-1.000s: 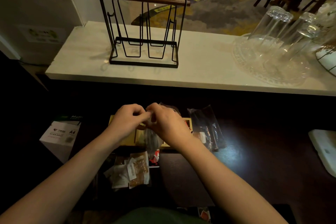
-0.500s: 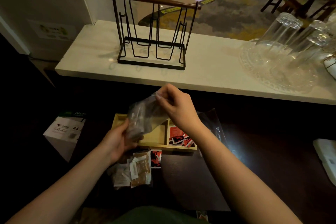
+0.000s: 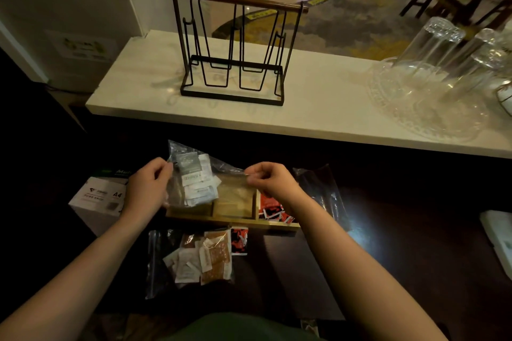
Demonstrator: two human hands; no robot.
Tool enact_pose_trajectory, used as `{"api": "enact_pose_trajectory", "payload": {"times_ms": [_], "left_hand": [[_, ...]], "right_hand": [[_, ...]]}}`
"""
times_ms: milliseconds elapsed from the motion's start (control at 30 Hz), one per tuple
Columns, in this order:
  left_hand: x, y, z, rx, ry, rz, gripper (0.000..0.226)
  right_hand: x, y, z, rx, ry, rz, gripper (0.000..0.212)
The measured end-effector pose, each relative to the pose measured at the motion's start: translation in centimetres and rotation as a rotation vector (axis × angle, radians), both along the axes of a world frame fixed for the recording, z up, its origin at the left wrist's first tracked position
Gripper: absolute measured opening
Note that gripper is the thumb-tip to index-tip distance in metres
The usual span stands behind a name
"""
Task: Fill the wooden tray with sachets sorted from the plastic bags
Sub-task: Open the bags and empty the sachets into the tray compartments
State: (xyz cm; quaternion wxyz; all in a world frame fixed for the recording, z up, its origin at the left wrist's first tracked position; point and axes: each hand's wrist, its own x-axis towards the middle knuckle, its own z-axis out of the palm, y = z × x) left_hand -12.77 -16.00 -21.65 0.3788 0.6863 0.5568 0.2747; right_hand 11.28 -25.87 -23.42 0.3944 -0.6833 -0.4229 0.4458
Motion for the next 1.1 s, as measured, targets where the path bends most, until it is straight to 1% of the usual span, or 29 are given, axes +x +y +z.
{"api": "enact_pose_trajectory", "payload": {"times_ms": [67, 133, 333, 467, 633, 700, 800, 867, 933, 1000, 1100], "left_hand": [[0.0, 0.2, 0.4, 0.027, -0.004, 0.001, 0.029], [0.2, 0.2, 1.0, 0.054, 0.035, -0.014, 0.029], [1.3, -0.2, 2.4, 0.12, 0.073, -0.048, 0.03], [1.8, -0.1, 2.8, 0.162, 0.079, -0.09, 0.031], [2.4, -0.4, 3.7, 0.19, 0.106, -0.17, 0.029], [2.6, -0.5, 4.3, 0.21, 0.095, -0.177, 0.027], [2.7, -0.1, 4.5, 0.219, 0.093, -0.161, 0.025], [2.7, 0.2, 4.2, 0.201, 0.108, -0.157, 0.021], [2.6, 0.4, 3.8, 0.173, 0.107, -0.159, 0.018], [2.7, 0.6, 3.2, 0.152, 0.096, -0.152, 0.016], [2.6, 1.0, 1.9, 0.167, 0.153, -0.15, 0.017]], "right_hand": [[0.0, -0.3, -0.6, -0.019, 0.078, -0.002, 0.014], [-0.2, -0.3, -1.4, -0.023, 0.102, -0.003, 0.012], [-0.7, -0.2, -3.4, -0.051, 0.087, -0.047, 0.008], [-0.7, -0.3, -4.0, -0.074, 0.088, -0.071, 0.009], [-0.6, -0.6, -3.9, -0.079, 0.091, -0.095, 0.01], [-0.5, -0.6, -3.4, -0.069, 0.121, -0.136, 0.009], [-0.1, -1.0, -3.2, -0.048, 0.108, -0.172, 0.007], [0.5, -1.4, -3.4, -0.027, 0.03, -0.188, 0.005], [1.0, -1.6, -3.3, 0.032, -0.168, -0.189, 0.004], [1.4, -1.9, -2.9, 0.125, -0.323, -0.174, 0.009], [1.8, -3.0, -2.1, 0.198, -0.477, -0.172, 0.013]]}}
